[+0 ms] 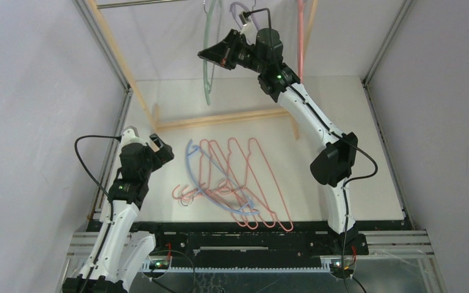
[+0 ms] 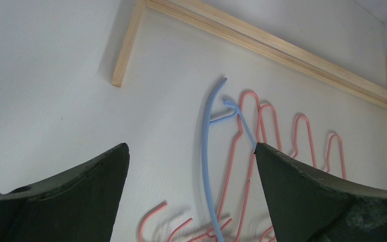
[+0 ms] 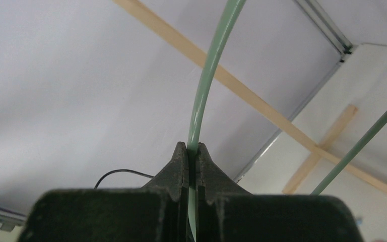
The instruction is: Organize the hangers
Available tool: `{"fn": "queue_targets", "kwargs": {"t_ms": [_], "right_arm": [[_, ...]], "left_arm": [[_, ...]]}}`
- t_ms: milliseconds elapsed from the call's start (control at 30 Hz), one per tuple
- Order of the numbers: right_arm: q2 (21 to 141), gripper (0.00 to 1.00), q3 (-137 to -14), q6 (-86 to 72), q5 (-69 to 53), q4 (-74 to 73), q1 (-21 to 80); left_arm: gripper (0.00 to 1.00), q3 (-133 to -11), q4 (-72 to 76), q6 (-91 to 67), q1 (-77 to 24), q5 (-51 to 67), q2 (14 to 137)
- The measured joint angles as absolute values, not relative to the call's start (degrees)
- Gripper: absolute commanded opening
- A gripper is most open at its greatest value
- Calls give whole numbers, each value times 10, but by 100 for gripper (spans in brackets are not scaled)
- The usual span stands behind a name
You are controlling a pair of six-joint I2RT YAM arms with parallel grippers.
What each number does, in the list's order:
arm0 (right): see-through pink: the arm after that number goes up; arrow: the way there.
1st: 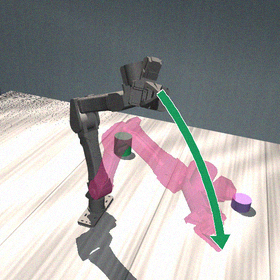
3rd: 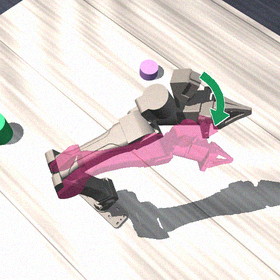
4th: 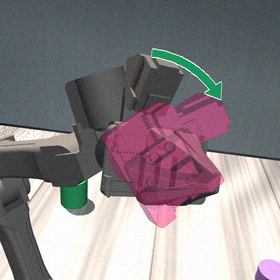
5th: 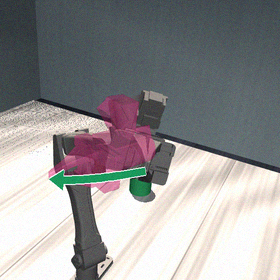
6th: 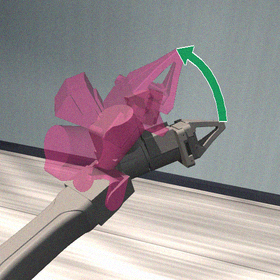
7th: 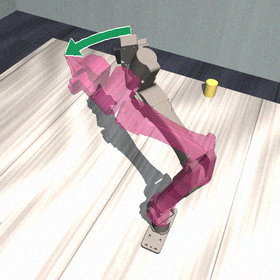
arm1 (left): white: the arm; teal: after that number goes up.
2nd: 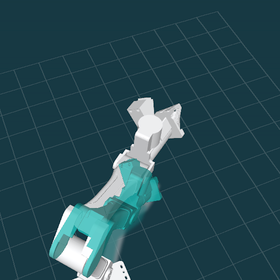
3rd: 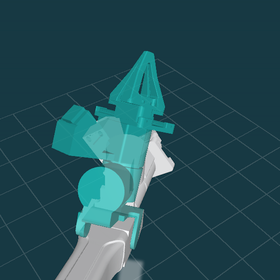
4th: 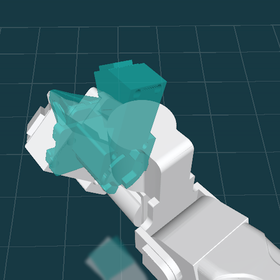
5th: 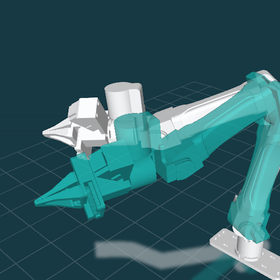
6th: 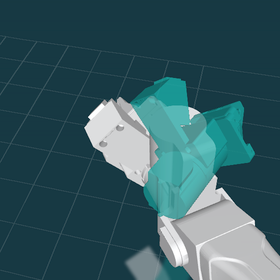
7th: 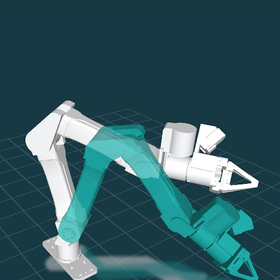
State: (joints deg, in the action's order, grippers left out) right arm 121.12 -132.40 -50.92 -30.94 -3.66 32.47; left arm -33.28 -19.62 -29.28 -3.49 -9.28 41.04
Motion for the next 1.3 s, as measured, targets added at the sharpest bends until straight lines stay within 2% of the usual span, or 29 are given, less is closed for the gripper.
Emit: {"fn": "queue_targets", "kwargs": {"t_ms": [333, 567, 667, 700, 833, 867, 1300], "right_arm": [[1116, 0, -1171, -536, -277, 18, 291], [1077, 1, -1131, -551, -270, 26, 254], [1075, 17, -1130, -554, -271, 24, 244], [1075, 26, -1130, -554, -271, 22, 243], [1074, 92, -1130, -541, -262, -7, 243], [1073, 99, -1130, -537, -256, -18, 245], [1026, 100, -1140, -421, -134, -183, 274]], "left_arm": [[100, -333, -199, -289, -30, -93, 405], [100, -333, -199, -289, -29, -93, 405], [99, -333, -198, -289, -29, -93, 405], [100, -333, -198, -289, -29, -93, 405], [100, -333, -198, -289, -29, -93, 405], [100, -333, -198, -289, -29, -93, 404], [100, -333, -198, -289, -28, -89, 404]]}}
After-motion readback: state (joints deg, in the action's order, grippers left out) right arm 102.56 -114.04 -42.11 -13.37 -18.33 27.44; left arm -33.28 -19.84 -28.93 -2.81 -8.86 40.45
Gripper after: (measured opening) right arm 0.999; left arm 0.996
